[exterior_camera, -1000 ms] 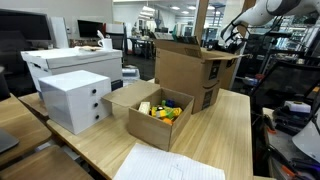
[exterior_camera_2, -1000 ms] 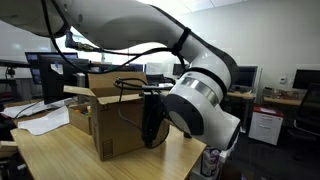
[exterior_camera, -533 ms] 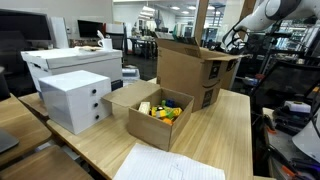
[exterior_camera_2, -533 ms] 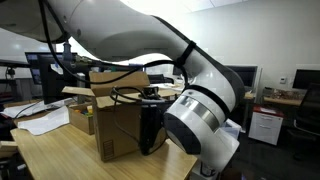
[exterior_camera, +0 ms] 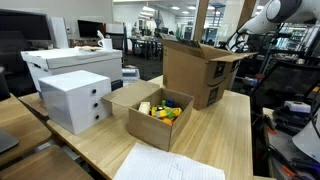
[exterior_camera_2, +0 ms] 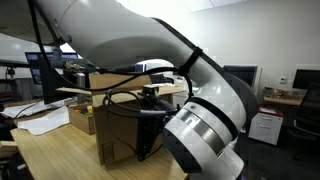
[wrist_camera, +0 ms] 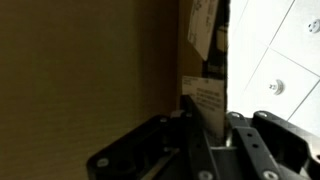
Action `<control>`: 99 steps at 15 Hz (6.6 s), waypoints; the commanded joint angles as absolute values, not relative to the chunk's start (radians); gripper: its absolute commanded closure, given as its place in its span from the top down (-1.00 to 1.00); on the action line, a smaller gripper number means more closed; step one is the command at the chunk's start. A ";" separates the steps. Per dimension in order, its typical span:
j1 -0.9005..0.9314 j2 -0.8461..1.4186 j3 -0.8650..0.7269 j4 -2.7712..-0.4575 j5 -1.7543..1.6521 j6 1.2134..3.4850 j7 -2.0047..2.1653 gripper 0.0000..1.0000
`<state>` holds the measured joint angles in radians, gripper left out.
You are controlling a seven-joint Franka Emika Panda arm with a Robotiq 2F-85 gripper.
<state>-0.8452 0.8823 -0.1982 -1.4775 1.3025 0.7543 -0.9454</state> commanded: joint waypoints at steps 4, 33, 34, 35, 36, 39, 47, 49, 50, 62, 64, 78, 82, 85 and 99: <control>-0.850 0.892 -0.193 -1.470 1.315 0.709 -0.960 0.13; -0.366 0.721 -0.292 -0.920 0.837 1.060 -0.234 -0.15; -0.337 0.719 -0.297 -0.917 0.807 1.068 -0.213 -0.27; -0.309 0.720 -0.303 -0.909 0.779 1.069 -0.191 -0.39; -0.284 0.723 -0.308 -0.898 0.746 1.063 -0.172 -0.47; -0.208 0.727 -0.331 -0.881 0.642 1.048 -0.113 -0.82; -0.073 0.727 -0.414 -0.913 0.344 1.028 -0.032 -1.00; -0.044 0.725 -0.435 -0.920 0.258 1.006 -0.022 -1.00; -0.030 0.723 -0.444 -0.922 0.217 0.988 -0.019 -1.00; 0.105 0.694 -0.502 -0.952 -0.192 0.831 -0.054 -1.00; 0.101 0.683 -0.493 -0.973 -0.183 0.855 -0.060 -1.00; 0.113 0.486 -0.422 -1.255 0.074 1.406 -0.060 -1.00; 0.120 0.433 -0.434 -1.363 0.044 1.375 -0.050 -1.00; -0.002 0.376 -0.264 -1.421 -0.034 1.342 -0.003 -1.00; -0.064 0.219 -0.171 -1.584 -0.109 1.379 0.115 -1.00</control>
<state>-0.0395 0.2834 -0.2036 -1.4988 -0.1049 1.3223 0.0898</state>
